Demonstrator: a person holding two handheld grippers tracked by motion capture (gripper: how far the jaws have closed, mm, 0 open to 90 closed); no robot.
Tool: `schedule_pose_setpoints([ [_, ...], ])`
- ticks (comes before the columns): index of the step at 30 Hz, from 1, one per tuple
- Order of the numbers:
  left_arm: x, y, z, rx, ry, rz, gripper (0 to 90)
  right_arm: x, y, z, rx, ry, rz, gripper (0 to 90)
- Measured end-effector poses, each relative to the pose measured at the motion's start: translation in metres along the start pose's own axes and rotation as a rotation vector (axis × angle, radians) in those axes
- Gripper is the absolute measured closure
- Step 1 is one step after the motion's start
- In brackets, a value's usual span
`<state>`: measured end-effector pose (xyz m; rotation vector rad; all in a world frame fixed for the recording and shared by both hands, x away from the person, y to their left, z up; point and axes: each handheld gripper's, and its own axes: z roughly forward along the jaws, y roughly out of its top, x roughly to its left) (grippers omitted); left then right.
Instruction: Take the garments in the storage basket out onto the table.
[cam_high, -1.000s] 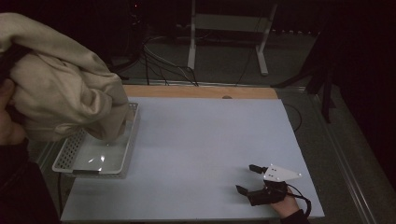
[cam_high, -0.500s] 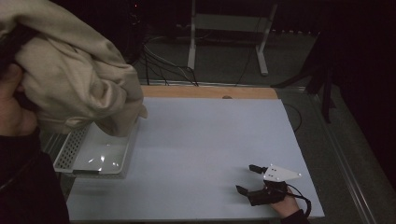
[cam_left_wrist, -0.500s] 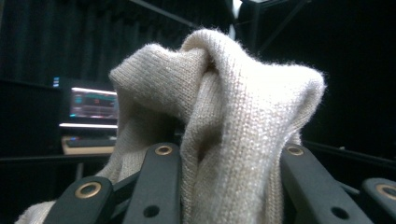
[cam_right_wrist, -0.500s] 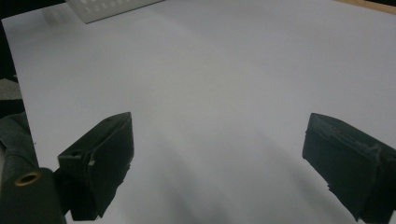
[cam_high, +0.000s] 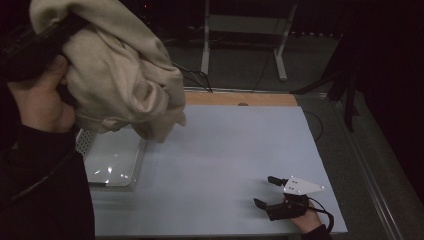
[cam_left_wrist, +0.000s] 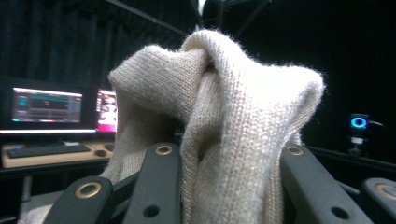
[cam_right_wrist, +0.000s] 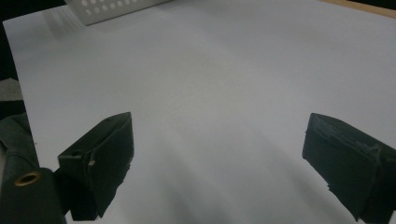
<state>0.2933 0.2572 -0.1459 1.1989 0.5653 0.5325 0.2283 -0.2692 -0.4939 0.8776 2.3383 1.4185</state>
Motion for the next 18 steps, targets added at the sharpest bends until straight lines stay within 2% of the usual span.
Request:
schedule_pose_setpoints([
  [7,-0.004,-0.021,0.029,0.028,-0.06,-0.029,73.3,0.0,0.0,-0.001,-0.002,0.0,-0.002,9.1],
  [18,-0.004,-0.068,0.069,0.102,-0.124,-0.071,73.2,-0.002,0.0,-0.003,-0.01,-0.005,0.005,9.2],
])
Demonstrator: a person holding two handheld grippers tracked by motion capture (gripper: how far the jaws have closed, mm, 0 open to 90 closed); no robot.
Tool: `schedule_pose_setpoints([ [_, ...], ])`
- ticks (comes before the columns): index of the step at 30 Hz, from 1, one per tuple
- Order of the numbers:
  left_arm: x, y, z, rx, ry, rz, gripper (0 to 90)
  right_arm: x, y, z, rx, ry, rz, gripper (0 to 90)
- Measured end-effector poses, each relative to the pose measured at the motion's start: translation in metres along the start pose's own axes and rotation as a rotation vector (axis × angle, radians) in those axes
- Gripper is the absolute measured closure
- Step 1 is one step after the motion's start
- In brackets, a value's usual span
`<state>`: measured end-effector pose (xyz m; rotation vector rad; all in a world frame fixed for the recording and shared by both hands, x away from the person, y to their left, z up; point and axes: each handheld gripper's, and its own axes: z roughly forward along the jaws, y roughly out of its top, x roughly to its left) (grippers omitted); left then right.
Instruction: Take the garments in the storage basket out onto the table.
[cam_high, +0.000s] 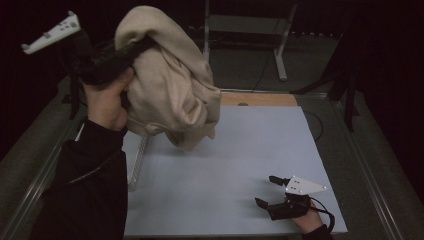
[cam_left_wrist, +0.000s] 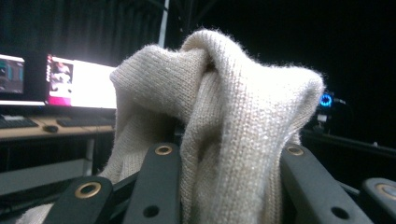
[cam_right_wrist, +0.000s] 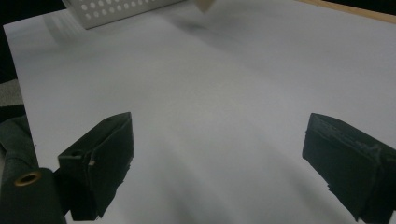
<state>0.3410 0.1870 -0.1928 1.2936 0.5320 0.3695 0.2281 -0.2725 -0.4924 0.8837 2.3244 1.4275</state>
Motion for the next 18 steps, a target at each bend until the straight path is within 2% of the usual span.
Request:
schedule_pose_setpoints([
  [18,0.013,-0.081,0.06,0.122,-0.055,-0.073,73.0,-0.004,0.0,-0.003,-0.016,-0.032,-0.002,9.2],
])
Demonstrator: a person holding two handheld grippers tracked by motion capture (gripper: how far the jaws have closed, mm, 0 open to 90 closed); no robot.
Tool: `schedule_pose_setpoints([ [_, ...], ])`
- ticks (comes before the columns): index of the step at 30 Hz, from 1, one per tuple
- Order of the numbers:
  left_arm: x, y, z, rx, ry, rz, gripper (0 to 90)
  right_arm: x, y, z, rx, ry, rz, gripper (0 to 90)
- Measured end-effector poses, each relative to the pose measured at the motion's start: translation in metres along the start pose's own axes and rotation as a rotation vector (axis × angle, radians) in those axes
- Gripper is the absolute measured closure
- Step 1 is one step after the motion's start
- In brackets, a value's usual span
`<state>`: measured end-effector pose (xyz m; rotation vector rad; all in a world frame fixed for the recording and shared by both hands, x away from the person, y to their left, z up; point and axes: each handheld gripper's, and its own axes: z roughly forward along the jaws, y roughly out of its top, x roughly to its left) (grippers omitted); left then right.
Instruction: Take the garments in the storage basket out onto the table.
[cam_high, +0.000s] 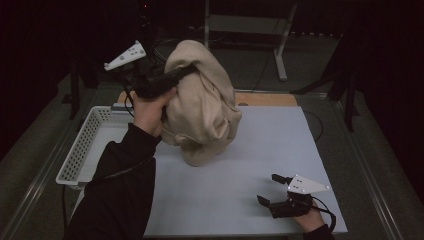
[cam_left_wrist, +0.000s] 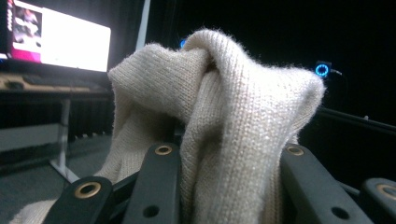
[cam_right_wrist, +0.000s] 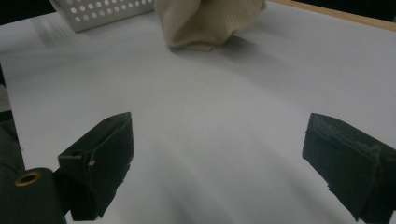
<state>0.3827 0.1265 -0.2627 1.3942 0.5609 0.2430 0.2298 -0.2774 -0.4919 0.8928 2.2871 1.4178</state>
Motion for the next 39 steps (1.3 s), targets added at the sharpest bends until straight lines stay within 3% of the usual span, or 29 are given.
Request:
schedule_pose_setpoints([
  [13,0.014,-0.058,0.036,0.106,-0.006,-0.041,72.6,-0.001,0.0,0.0,0.0,-0.004,0.004,9.1],
  [17,0.016,-0.072,0.049,0.159,0.007,-0.036,71.5,0.0,0.0,-0.001,0.0,-0.003,0.005,9.2],
  [20,0.018,-0.08,0.061,0.228,0.014,-0.035,67.3,-0.001,0.0,-0.001,-0.001,-0.002,0.007,9.2],
  [22,0.017,-0.084,0.067,0.291,0.017,-0.032,55.4,-0.001,-0.001,-0.001,0.001,-0.002,0.004,9.2],
  [24,0.012,-0.089,0.073,0.351,0.088,0.018,41.9,-0.002,-0.001,-0.001,0.002,-0.001,0.005,9.2],
  [25,0.011,-0.09,0.075,0.383,0.103,0.029,33.2,-0.002,-0.001,-0.001,0.003,-0.001,0.007,9.2],
  [27,0.012,-0.094,0.079,0.454,0.111,0.004,18.2,-0.002,-0.001,-0.001,0.004,-0.004,0.005,12.2],
  [30,0.015,-0.093,0.074,0.433,0.119,-0.031,13.7,-0.001,-0.001,-0.002,0.002,-0.001,0.007,12.2],
  [32,0.015,-0.09,0.07,0.429,0.096,-0.021,4.7,-0.001,-0.001,-0.002,-0.002,0.0,0.007,12.2],
  [34,0.014,-0.088,0.067,0.44,0.1,-0.01,1.3,-0.001,-0.001,-0.001,-0.003,0.003,0.005,12.2],
  [39,0.009,-0.086,0.062,0.445,0.118,0.038,0.3,-0.001,-0.001,-0.001,-0.006,0.005,0.01,12.2],
])
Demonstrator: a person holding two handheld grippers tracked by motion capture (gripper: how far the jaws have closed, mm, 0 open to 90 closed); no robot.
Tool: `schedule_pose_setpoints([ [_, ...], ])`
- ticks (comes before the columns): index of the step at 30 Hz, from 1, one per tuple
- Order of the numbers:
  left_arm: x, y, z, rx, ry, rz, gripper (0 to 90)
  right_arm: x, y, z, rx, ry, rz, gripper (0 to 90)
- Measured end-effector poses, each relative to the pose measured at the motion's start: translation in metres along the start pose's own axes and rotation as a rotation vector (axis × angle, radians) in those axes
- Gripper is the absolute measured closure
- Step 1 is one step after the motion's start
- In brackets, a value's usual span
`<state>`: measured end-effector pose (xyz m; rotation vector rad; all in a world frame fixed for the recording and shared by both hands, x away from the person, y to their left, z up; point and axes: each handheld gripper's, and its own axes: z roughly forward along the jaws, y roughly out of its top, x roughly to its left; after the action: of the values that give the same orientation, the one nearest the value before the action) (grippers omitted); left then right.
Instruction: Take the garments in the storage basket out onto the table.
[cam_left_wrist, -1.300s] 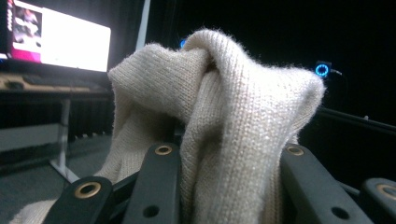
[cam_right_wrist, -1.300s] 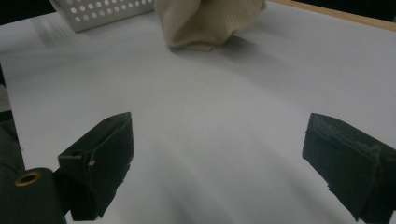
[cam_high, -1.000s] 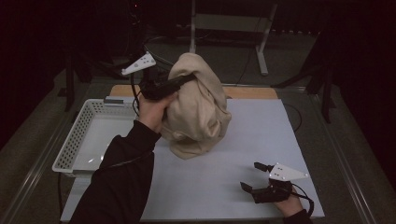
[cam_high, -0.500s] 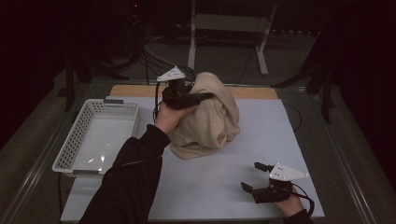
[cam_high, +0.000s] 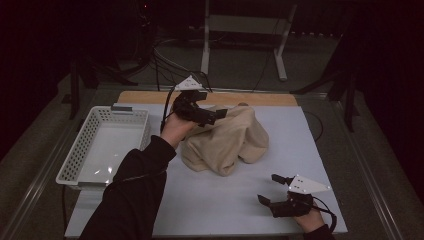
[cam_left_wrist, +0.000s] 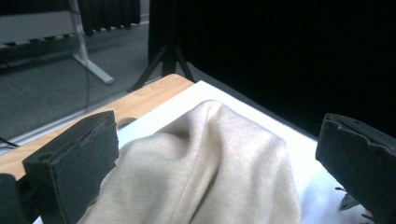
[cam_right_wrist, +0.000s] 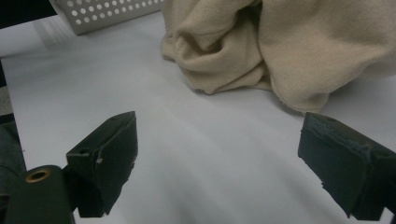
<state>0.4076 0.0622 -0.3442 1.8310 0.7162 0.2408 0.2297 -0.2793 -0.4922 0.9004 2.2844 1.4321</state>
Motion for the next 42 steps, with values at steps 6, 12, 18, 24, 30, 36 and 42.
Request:
schedule_pose_setpoints([
  [6,-0.003,0.002,-0.009,0.005,0.005,0.026,0.2,-0.002,-0.001,0.0,-0.001,-0.007,0.003,10.9],
  [12,-0.002,0.004,-0.021,0.017,0.026,0.037,0.2,-0.005,-0.002,-0.003,-0.017,-0.013,0.031,10.1],
  [18,-0.005,0.001,-0.031,0.018,0.027,0.04,0.2,-0.006,-0.001,-0.004,-0.028,-0.024,0.056,9.9],
  [24,-0.006,-0.014,-0.034,0.039,0.024,0.032,0.2,-0.004,-0.001,-0.004,-0.021,-0.048,0.033,10.0],
  [30,-0.008,-0.028,-0.035,0.065,0.026,0.022,0.2,-0.003,-0.001,-0.003,-0.009,-0.055,0.014,10.1],
  [36,-0.013,-0.041,-0.034,0.094,0.02,0.023,0.2,-0.001,-0.001,-0.003,-0.009,-0.051,0.011,10.0],
  [42,-0.019,-0.055,-0.034,0.112,0.008,0.027,0.2,-0.001,0.0,-0.003,-0.013,-0.047,0.008,10.1],
])
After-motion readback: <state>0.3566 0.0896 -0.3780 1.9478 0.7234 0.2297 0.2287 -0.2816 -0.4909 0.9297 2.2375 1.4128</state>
